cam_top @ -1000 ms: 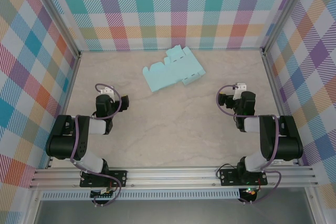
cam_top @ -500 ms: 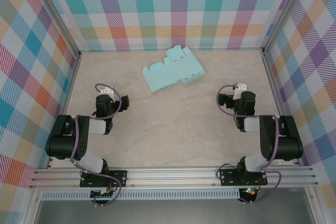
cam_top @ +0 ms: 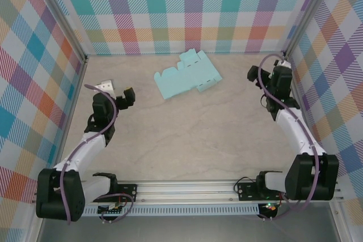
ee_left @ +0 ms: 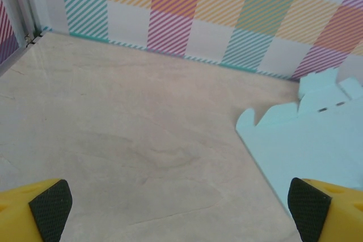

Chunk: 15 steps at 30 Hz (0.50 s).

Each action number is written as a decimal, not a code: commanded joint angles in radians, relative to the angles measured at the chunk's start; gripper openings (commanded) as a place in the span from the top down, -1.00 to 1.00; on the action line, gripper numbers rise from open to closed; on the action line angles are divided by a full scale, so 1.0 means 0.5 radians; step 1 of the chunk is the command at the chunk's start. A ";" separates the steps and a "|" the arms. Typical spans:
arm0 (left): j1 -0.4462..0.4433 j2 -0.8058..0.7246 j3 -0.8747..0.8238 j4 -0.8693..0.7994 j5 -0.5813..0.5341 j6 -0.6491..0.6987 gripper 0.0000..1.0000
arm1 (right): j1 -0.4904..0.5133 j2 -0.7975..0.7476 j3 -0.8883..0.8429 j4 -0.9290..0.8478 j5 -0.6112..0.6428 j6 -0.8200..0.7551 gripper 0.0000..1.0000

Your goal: Fold the paper box

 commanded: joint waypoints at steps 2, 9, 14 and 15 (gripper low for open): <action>-0.016 0.001 0.436 -0.822 -0.169 -0.531 -1.00 | -0.001 0.375 0.248 -0.627 -0.282 0.696 -0.99; -0.017 0.214 0.854 -1.249 0.305 -0.216 -1.00 | 0.329 0.874 0.698 -0.865 -0.243 1.180 -0.99; -0.015 0.285 0.792 -1.260 0.369 -0.168 -1.00 | 0.476 1.186 1.002 -1.018 -0.350 1.504 -1.00; -0.019 0.309 0.814 -1.297 0.437 -0.141 -1.00 | 0.502 1.237 1.058 -1.071 -0.343 1.569 -1.00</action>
